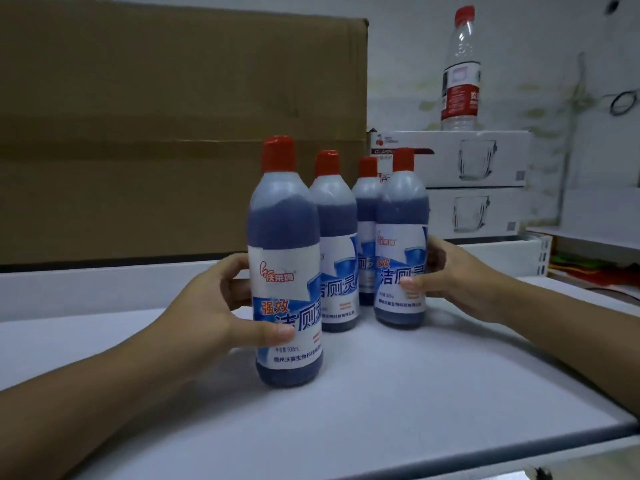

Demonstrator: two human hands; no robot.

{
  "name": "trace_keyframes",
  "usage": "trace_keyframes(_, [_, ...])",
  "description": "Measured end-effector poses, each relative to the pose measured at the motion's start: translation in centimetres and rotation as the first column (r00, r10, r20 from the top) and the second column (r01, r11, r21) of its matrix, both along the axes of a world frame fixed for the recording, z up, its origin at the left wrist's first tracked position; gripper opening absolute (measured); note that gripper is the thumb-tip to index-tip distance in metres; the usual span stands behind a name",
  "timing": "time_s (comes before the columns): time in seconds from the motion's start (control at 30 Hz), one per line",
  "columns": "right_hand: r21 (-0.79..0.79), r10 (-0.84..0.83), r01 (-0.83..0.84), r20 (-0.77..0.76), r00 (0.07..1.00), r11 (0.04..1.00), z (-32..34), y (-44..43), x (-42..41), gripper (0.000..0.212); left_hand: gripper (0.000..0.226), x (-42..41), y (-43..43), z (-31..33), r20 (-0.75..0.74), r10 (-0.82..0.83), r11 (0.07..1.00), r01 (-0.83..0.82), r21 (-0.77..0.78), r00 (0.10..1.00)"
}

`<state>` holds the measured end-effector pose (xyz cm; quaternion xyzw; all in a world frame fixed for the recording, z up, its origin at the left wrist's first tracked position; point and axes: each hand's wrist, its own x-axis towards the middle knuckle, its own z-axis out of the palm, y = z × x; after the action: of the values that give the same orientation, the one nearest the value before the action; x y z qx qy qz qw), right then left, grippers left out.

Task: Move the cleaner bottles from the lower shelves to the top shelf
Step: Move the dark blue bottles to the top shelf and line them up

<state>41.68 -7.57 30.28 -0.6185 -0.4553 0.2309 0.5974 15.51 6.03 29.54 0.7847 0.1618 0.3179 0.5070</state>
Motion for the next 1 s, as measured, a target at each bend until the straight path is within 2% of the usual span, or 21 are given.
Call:
trace_keyframes(0.07, [0.012, -0.009, 0.010, -0.013, 1.000, 1.000, -0.2, 0.3, -0.1, 0.054, 0.090, -0.2, 0.0, 0.0, -0.004, 0.031, 0.999, -0.031, 0.028, 1.000])
trace_keyframes(0.13, [0.001, -0.020, 0.020, 0.016, 1.000, 1.000, -0.5, 0.6, -0.3, 0.056, 0.092, -0.4, 0.1, -0.2, -0.002, 0.072, 0.996, -0.072, 0.047, 0.997])
trace_keyframes(0.2, [-0.010, -0.036, 0.037, 0.066, 0.997, 0.999, -0.7, 0.8, -0.5, 0.064, 0.090, -0.8, 0.1, -0.1, 0.007, 0.092, 0.995, -0.092, 0.046, 0.996])
trace_keyframes(0.33, [-0.018, -0.092, 0.098, 0.212, 0.973, 0.995, -0.7, 0.5, -0.8, 0.063, 0.083, -1.1, 0.1, -0.2, -0.051, 0.125, 0.986, -0.118, 0.119, 0.991])
trace_keyframes(0.43, [-0.088, -0.070, 0.086, 0.175, 0.982, 0.992, -0.9, -0.2, -0.5, 0.070, 0.074, -1.0, 0.3, -0.5, -0.088, 0.127, 0.987, -0.117, 0.112, 0.988])
trace_keyframes(0.53, [-0.131, -0.012, 0.038, 0.192, 0.981, 0.991, -1.1, -0.7, -0.3, 0.074, 0.083, -1.0, 0.5, -0.6, -0.103, 0.150, 0.987, -0.143, 0.066, 0.983])
trace_keyframes(0.67, [-0.117, -0.018, 0.044, 0.222, 0.975, 0.992, -1.4, -0.6, 0.0, 0.062, 0.088, -1.2, 0.7, -0.6, -0.166, 0.171, 0.976, -0.144, 0.165, 0.971])
trace_keyframes(0.83, [-0.088, 0.004, 0.020, 0.261, 0.965, 0.996, -2.2, 0.0, 0.1, 0.050, 0.086, -0.8, 1.2, -1.0, -0.183, 0.182, 0.971, -0.147, 0.189, 0.966])
trace_keyframes(1.0, [-0.101, -0.019, 0.056, 0.334, 0.942, 0.993, -2.2, 0.0, 0.1, 0.051, 0.086, -0.7, 1.4, -1.3, -0.177, 0.157, 0.969, -0.116, 0.219, 0.972])
